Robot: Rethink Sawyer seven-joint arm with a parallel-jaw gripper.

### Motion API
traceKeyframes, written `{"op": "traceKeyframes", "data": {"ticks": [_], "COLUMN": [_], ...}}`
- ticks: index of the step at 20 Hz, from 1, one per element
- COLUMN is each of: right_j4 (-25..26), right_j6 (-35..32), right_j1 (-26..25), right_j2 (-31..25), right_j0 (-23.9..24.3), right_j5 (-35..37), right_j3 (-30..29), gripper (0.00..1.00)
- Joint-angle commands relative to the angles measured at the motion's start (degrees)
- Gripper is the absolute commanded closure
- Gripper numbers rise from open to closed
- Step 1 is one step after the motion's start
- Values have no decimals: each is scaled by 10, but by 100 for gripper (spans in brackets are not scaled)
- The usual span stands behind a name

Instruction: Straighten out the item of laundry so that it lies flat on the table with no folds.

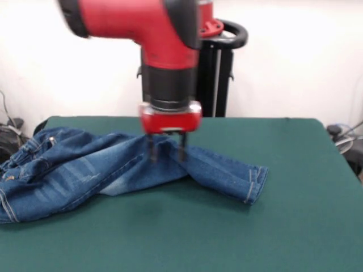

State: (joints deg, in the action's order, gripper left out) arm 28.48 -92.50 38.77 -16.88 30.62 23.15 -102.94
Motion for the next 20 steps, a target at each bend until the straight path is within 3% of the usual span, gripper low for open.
{"op": "traceKeyframes", "data": {"ticks": [1,7,13,20], "right_j4": [-78,-118,-128,-127], "right_j6": [-220,-237,-236,-261], "right_j1": [-35,-54,-77,-176], "right_j2": [58,103,144,220], "right_j0": [-100,-177,-214,-270], "right_j5": [-32,-25,-39,-136], "right_j3": [-45,-21,-3,54], "gripper": [0,0,0,0]}}
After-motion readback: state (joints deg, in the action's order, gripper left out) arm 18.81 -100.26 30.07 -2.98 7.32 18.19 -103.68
